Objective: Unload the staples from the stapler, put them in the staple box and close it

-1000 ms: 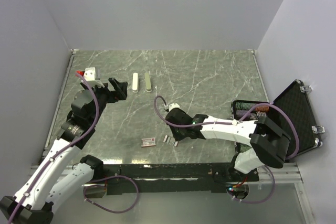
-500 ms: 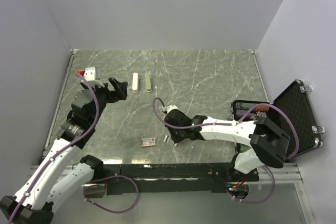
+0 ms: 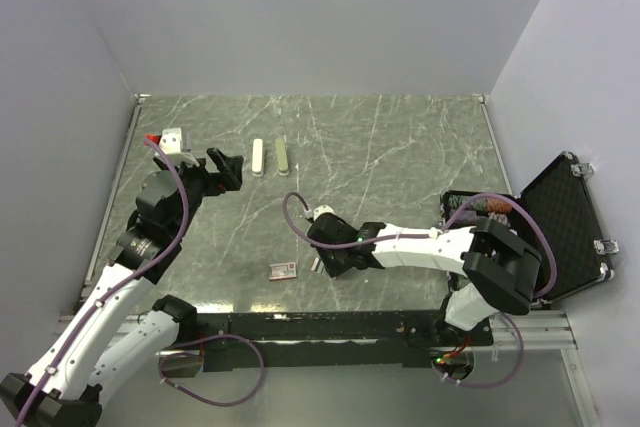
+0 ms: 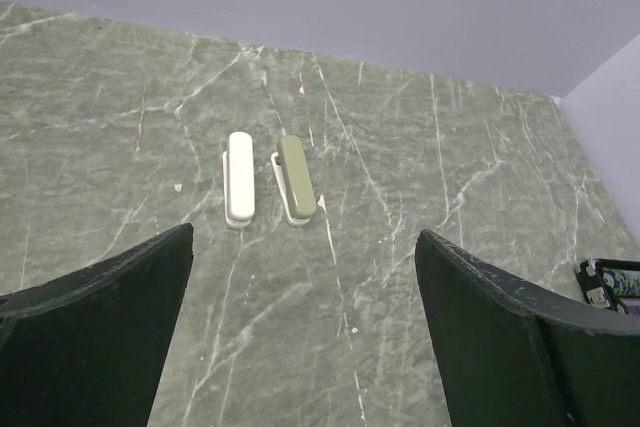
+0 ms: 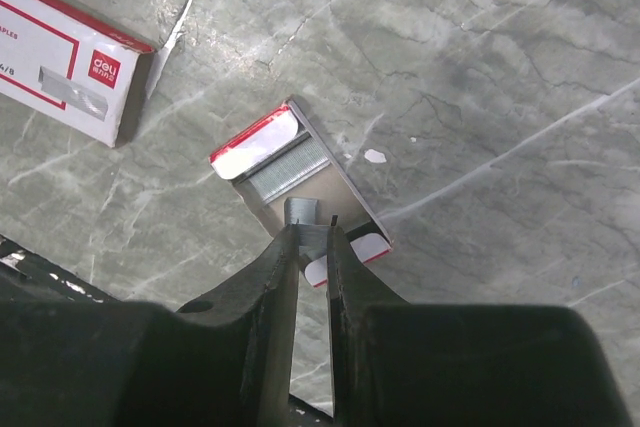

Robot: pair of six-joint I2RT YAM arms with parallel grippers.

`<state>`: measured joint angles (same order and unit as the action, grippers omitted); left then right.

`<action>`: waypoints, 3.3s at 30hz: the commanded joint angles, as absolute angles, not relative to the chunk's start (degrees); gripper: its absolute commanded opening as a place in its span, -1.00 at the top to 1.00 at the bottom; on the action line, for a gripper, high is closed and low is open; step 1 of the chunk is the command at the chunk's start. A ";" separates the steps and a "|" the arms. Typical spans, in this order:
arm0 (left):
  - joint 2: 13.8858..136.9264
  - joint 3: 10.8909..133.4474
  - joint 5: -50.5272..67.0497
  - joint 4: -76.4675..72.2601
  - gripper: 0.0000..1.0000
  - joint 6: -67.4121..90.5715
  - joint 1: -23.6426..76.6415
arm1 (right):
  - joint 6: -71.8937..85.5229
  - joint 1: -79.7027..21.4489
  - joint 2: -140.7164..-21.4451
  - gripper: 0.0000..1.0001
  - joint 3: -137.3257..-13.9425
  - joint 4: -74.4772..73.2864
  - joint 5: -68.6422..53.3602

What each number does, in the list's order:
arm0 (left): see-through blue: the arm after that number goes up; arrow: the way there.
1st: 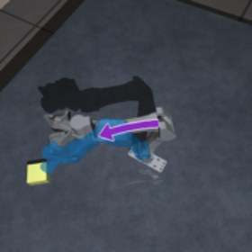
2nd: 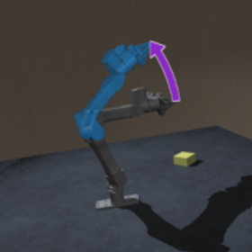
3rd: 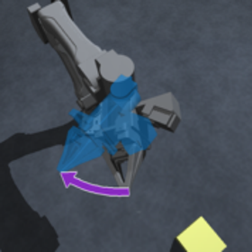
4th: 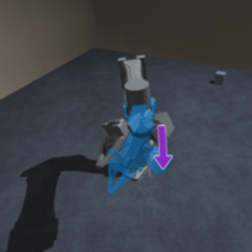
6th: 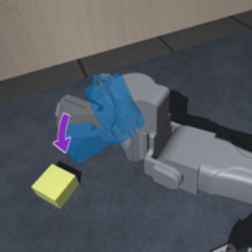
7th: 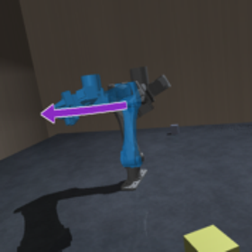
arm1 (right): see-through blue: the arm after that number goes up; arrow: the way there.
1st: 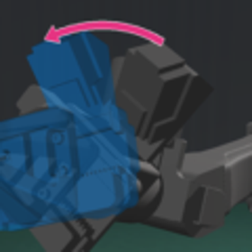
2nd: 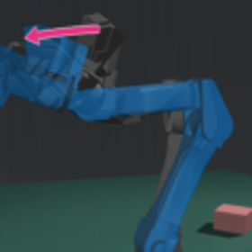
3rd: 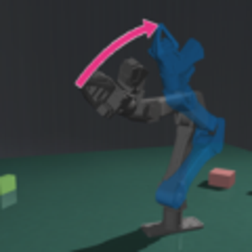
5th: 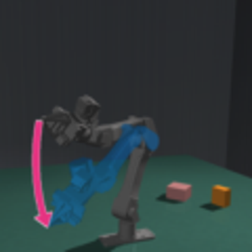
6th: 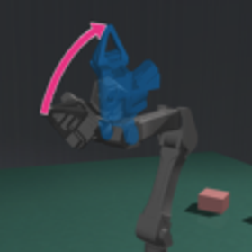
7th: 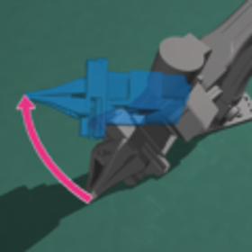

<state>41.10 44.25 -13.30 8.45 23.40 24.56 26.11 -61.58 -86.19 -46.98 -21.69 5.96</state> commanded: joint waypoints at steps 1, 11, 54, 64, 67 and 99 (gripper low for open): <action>41.13 44.12 -12.48 7.29 -0.93 23.73 24.17 | 26.37 -62.05 -87.36 0.62 -49.75 -21.62 6.42; 41.22 44.03 -12.48 7.21 -0.93 23.91 24.17 | 26.28 -62.14 -88.15 0.56 -50.71 -21.36 7.38; 52.03 34.99 1.93 9.22 -0.49 39.63 24.52 | 30.67 -62.05 -69.44 0.05 -37.97 -27.42 10.29; 51.07 29.18 0.18 15.90 0.99 45.52 28.47 | 32.96 -60.39 -73.03 -0.01 -39.46 -24.52 6.60; 50.89 28.13 0.18 16.96 0.99 46.41 30.67 | 33.22 -59.33 -74.53 -0.02 -40.87 -25.48 6.06; 55.46 25.75 -7.74 23.47 0.99 51.86 46.49 | 31.55 -53.53 -81.38 0.10 -45.35 -26.37 -4.31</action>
<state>54.65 26.20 -7.90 24.27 50.76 46.02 30.59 -53.74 -80.51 -44.51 -26.22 -4.16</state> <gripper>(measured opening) 0.015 0.449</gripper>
